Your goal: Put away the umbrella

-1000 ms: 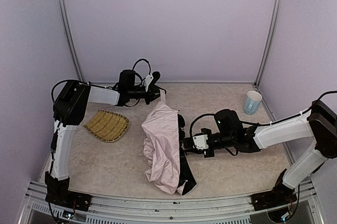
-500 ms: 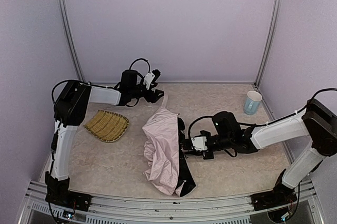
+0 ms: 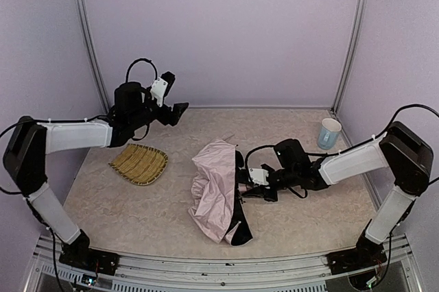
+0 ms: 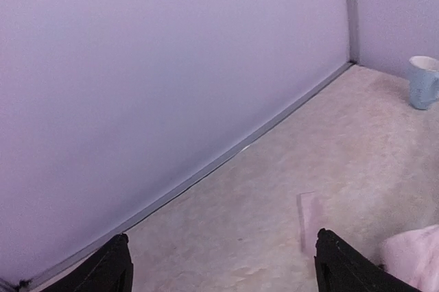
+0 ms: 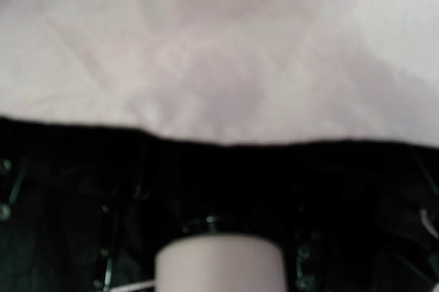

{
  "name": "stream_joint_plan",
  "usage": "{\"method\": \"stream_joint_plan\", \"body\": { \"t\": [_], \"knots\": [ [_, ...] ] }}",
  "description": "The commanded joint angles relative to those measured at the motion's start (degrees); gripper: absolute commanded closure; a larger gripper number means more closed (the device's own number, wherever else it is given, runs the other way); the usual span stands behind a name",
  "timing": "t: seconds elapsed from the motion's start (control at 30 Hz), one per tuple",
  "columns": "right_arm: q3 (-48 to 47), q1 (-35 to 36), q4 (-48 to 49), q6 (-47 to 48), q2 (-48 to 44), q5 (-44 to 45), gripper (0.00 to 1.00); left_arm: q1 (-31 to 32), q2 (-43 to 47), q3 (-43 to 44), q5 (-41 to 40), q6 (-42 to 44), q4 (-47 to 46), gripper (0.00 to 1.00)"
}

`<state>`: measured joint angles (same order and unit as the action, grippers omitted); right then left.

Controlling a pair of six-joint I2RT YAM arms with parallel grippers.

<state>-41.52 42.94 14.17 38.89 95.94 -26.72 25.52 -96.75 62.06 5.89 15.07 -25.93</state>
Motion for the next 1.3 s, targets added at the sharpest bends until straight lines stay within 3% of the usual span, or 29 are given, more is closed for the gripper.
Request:
{"method": "stream_joint_plan", "body": {
  "t": [0.0,0.07,0.17,0.37,0.57,0.83,1.0,1.27],
  "knots": [
    [-2.29,-1.63,-3.68,-4.25,1.61,-2.80,1.00,14.92,14.53,-10.76,12.61,14.08,8.53,0.14],
    [-2.84,-2.09,-4.84,-4.94,2.43,-4.25,1.00,20.36,19.23,-13.81,20.94,18.18,16.50,0.14],
    [-4.57,-2.24,-7.26,-5.84,3.94,-5.08,1.00,25.38,23.02,-17.64,25.99,18.35,21.71,0.08],
    [-8.60,-2.42,-12.91,-7.92,2.87,-2.76,0.58,28.69,20.25,-22.51,22.39,16.04,20.58,0.04],
    [-11.43,-2.42,-26.02,-9.40,-3.68,1.87,0.44,31.85,16.58,-23.02,20.38,16.55,19.29,0.04],
    [-18.56,-2.27,-39.41,-10.26,-9.23,-5.08,0.44,33.37,13.99,-24.90,12.63,16.36,14.27,0.04],
    [-24.03,0.74,-30.65,-14.28,-5.15,-13.83,0.50,33.28,14.57,-25.39,12.10,15.27,12.20,0.05],
    [-28.34,2.23,-21.01,-14.64,4.97,-8.46,0.66,32.66,17.20,-25.95,13.06,13.79,12.64,0.05]
  ]
}}
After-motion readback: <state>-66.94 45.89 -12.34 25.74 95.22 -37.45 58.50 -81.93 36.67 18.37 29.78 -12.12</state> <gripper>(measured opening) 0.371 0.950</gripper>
